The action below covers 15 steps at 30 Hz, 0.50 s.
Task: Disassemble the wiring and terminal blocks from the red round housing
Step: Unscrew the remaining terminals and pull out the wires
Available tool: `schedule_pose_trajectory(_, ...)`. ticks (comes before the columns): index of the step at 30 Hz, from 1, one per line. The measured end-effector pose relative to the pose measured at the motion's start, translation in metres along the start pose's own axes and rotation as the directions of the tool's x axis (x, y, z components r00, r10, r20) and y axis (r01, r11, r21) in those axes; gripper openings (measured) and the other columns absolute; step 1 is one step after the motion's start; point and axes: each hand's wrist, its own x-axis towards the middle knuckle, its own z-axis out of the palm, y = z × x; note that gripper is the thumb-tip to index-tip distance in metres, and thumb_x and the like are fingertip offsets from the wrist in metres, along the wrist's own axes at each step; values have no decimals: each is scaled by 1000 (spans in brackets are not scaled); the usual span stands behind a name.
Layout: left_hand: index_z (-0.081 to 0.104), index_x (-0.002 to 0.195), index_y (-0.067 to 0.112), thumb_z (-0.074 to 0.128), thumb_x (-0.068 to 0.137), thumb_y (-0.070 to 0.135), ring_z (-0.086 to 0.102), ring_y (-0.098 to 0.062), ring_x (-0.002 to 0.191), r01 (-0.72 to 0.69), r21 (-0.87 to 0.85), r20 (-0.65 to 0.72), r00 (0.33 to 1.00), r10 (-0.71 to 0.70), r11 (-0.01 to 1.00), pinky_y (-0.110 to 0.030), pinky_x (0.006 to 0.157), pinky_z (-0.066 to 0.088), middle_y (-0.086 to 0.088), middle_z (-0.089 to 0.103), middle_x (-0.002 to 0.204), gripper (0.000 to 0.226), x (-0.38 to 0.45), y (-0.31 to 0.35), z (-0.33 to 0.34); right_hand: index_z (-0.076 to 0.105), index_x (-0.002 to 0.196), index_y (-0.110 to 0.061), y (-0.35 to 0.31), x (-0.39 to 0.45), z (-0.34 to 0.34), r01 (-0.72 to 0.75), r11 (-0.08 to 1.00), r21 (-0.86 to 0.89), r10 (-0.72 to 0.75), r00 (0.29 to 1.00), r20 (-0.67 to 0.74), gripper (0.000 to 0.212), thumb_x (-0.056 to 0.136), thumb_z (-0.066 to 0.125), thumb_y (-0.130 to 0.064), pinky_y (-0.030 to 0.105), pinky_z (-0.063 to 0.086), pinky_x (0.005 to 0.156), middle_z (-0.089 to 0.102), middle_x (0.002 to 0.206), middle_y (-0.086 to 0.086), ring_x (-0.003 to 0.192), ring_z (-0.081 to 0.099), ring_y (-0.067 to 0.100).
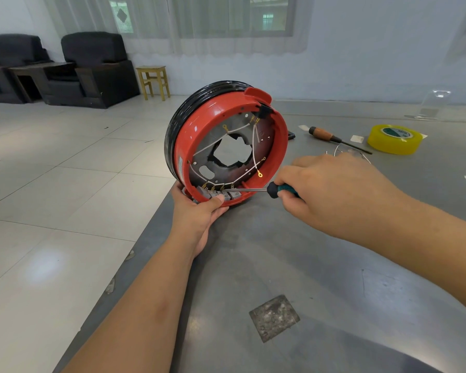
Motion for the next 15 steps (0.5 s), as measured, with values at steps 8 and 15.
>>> schedule_pose_trajectory(8,37,144,22,72,86,-18,73,-31,112,-19,26,3,1000,19,999,-46,84,65,-8,59,142,79,-1,-1,1,51,117,-26,-6,-6,5,41,998,-57,-39,998,40,33,105,26,-44,43,56,71,56,108,-4,88,66,32)
schedule_pose_trajectory(15,36,145,20,72,87,-17,72,-30,115,-27,42,-2,1000,28,999,-47,85,65,-8,58,142,79,-3,0,2,52,123,-27,-5,-6,6,50,998,-37,-48,998,48,39,104,24,-46,44,57,75,58,111,-4,93,66,31)
